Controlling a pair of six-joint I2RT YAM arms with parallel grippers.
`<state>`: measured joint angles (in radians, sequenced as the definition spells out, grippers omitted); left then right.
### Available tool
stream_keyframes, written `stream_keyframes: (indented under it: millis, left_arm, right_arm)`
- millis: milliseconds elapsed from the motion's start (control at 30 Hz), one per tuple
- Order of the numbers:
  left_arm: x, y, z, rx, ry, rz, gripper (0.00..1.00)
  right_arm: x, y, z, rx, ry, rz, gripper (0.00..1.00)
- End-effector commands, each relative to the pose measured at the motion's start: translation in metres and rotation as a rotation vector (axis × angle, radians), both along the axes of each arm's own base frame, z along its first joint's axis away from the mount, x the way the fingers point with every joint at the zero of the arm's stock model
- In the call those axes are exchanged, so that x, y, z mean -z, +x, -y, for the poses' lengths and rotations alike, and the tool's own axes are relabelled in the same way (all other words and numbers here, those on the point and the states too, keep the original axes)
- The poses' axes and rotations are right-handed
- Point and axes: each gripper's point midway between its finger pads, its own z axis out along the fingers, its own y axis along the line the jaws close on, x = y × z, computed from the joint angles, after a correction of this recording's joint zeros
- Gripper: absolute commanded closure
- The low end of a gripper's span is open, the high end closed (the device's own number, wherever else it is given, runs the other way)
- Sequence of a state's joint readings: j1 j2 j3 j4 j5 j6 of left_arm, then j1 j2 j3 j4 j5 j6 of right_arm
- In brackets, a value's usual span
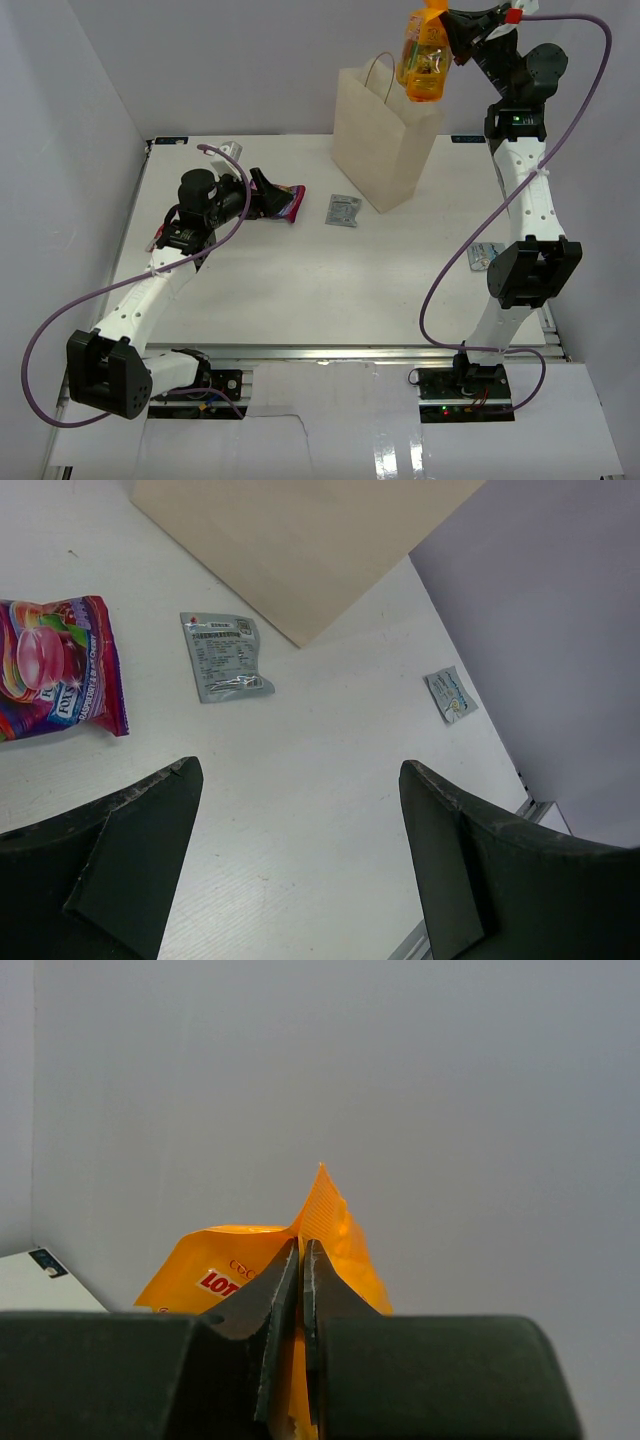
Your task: Place the snacks into the paper bag
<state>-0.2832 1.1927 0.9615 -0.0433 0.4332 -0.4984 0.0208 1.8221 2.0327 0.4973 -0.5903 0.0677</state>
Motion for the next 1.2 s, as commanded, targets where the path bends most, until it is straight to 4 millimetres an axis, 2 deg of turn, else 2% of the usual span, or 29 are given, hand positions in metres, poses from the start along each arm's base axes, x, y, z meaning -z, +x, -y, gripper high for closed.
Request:
stream_keyframes:
  millis: [0, 167, 433, 633, 767, 1067, 1167]
  left_arm:
    - [-0.012, -0.005, -0.003, -0.002, -0.014, 0.034, 0.10]
    - [-0.012, -0.002, -0.002, 0.004, -0.013, 0.035, 0.10]
    - [-0.013, -0.001, 0.000, 0.013, -0.010, 0.034, 0.10]
    - [-0.014, -0.003, -0.002, 0.003, -0.010, 0.037, 0.10]
    - [-0.012, -0.001, -0.002, 0.003, -0.009, 0.034, 0.10]
    - [-0.010, 0.001, -0.001, 0.009, -0.003, 0.029, 0.10]
    - [-0.009, -0.001, -0.001, 0.006, -0.003, 0.026, 0.10]
  right_arm:
    - [-0.069, -0.045, 0.011, 0.046, 0.026, 0.242, 0.92]
    - [-0.064, -0.043, 0.011, 0.044, 0.029, 0.228, 0.92]
    - [-0.033, -0.014, 0.011, 0.060, 0.010, 0.179, 0.92]
    - [-0.026, -0.002, 0.009, 0.051, 0.004, 0.169, 0.92]
    - [-0.014, 0.003, 0.003, 0.028, 0.008, 0.134, 0.92]
    - [0.024, 0.010, -0.030, -0.062, 0.002, 0.042, 0.92]
    - [0.037, 0.016, -0.031, -0.060, -0.007, 0.017, 0.92]
